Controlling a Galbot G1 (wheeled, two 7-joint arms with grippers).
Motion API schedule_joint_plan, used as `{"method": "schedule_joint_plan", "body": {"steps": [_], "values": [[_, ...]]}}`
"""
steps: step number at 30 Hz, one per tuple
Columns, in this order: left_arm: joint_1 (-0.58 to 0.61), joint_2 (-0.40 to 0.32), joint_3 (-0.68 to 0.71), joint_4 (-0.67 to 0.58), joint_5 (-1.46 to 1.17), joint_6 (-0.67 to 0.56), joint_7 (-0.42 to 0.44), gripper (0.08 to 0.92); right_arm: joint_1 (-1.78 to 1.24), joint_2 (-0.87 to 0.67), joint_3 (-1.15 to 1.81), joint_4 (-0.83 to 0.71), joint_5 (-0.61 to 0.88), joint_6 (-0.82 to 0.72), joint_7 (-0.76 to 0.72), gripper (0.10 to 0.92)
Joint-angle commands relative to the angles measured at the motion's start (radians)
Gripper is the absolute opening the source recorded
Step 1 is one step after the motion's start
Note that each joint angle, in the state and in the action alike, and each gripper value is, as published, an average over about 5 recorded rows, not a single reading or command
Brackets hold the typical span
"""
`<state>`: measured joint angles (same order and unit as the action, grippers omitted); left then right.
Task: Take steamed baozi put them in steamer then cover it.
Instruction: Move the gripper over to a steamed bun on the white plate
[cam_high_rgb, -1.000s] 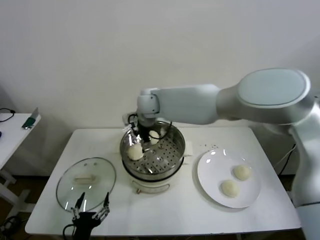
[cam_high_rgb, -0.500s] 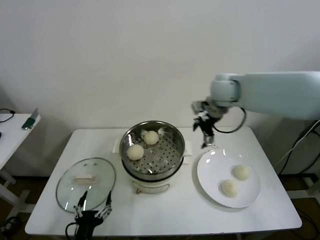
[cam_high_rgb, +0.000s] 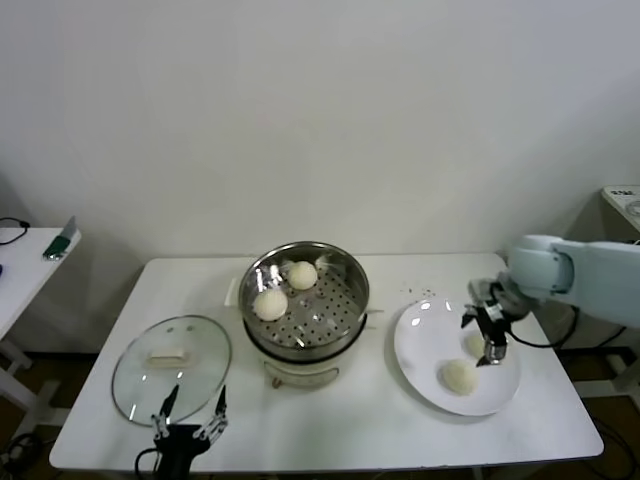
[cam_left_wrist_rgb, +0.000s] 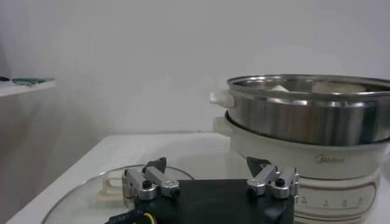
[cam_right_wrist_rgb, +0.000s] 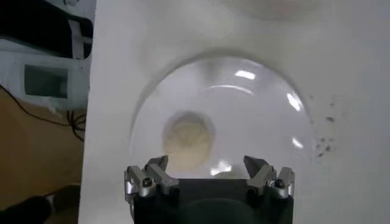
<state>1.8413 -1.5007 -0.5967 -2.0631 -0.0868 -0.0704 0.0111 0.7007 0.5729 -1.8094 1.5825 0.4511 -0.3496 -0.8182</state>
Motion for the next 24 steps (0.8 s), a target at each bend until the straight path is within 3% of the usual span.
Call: {"method": "schedule_joint_plan", "body": {"steps": [1, 11, 24], "values": [[0.005, 0.003, 0.0, 0.001, 0.005, -0.002, -0.001, 0.823, -0.288, -0.058, 0.201, -0.04, -0.07, -0.028, 0.058, 0.823], [0.008, 0.007, -0.006, 0.001, 0.005, -0.001, -0.001, 0.823, -0.396, 0.01, 0.307, -0.145, -0.088, -0.033, 0.119, 0.823], [0.008, 0.007, -0.005, 0.001, 0.006, 0.003, -0.001, 0.823, -0.373, 0.034, 0.291, -0.131, -0.055, -0.046, 0.084, 0.809]]}}
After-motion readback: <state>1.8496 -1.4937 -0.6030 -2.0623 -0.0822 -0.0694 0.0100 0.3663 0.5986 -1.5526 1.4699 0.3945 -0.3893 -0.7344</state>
